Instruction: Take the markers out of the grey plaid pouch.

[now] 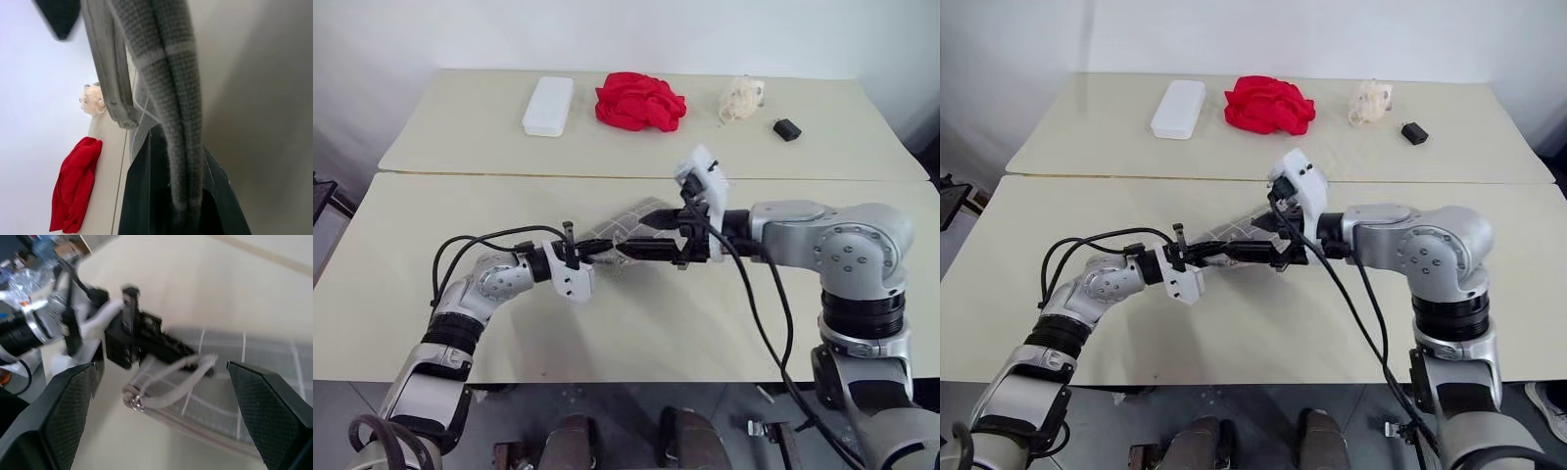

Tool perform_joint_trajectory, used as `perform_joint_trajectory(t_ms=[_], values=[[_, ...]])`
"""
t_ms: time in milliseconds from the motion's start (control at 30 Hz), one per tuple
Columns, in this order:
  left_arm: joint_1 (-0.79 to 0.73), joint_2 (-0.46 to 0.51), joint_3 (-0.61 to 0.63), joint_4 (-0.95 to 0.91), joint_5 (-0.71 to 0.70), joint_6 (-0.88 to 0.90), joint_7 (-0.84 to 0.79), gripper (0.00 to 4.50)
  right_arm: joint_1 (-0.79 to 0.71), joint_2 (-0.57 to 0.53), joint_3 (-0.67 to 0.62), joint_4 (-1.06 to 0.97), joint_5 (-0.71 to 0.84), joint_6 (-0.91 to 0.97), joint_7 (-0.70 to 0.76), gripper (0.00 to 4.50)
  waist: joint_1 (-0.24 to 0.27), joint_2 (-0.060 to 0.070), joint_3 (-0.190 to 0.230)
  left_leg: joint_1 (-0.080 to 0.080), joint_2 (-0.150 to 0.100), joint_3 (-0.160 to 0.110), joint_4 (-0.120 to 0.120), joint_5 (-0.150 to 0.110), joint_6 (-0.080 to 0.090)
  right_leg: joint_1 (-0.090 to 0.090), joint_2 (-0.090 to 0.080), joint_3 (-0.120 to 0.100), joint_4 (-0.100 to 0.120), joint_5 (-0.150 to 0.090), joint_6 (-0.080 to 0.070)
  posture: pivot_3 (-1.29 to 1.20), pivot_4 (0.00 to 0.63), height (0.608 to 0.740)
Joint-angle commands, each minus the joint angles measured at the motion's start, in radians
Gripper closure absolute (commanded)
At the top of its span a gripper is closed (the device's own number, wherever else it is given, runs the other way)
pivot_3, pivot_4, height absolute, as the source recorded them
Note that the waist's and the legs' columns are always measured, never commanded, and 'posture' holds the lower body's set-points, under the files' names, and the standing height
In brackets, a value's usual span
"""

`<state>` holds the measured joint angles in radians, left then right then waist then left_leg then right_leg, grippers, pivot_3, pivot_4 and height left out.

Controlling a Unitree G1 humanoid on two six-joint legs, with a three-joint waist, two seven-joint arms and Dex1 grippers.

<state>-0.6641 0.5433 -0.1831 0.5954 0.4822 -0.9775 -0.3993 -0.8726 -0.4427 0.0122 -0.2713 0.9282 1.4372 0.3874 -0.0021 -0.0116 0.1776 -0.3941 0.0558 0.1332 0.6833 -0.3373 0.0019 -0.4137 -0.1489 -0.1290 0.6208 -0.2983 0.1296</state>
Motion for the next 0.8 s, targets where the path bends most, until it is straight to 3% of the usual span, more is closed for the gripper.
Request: perform_joint_trajectory(t_ms=[33,333,367,467,800], values=[[-0.015,0.014,-0.007,-0.028,0.006,-0.003,0.040,4.50,0.000,0.037,-0.049,0.006,0.008,0.060,-0.037,0.03,-0.001,0.000,0.000,0.000,0.000,0.000,0.000,0.000,0.000,0.000,0.000,0.000,0.000,0.000,0.000,0.00,0.150,0.740],[0.001,0.035,-0.028,-0.054,0.005,0.005,0.064,4.50,0.003,0.252,-0.247,0.119,0.059,0.177,-0.161,0.03,-0.003,0.000,0.000,0.000,0.000,0.000,0.000,0.000,0.000,-0.001,0.000,-0.001,0.000,0.000,0.000,0.00,0.150,0.740],[0.002,0.035,-0.030,-0.056,0.005,0.006,0.066,4.50,-0.003,0.277,-0.274,0.137,0.066,0.177,-0.186,0.20,-0.003,0.000,0.000,0.000,0.000,0.001,0.000,0.000,0.000,-0.001,0.000,-0.001,0.000,0.000,0.000,0.00,0.150,0.740],[0.005,0.035,-0.036,-0.066,0.005,0.009,0.070,4.50,-0.013,0.295,-0.295,0.165,0.080,0.177,-0.223,0.96,-0.003,0.000,0.000,0.000,0.000,0.001,0.000,0.000,0.000,-0.001,0.000,-0.001,0.001,0.000,0.000,0.00,0.150,0.740],[0.013,0.046,-0.030,-0.075,-0.002,0.018,0.077,4.50,-0.031,0.307,-0.350,0.154,0.110,0.166,-0.242,4.43,-0.011,0.000,0.000,-0.001,0.000,0.001,0.000,0.000,0.000,-0.001,0.000,-0.001,0.001,0.000,0.000,0.00,0.150,0.740]])
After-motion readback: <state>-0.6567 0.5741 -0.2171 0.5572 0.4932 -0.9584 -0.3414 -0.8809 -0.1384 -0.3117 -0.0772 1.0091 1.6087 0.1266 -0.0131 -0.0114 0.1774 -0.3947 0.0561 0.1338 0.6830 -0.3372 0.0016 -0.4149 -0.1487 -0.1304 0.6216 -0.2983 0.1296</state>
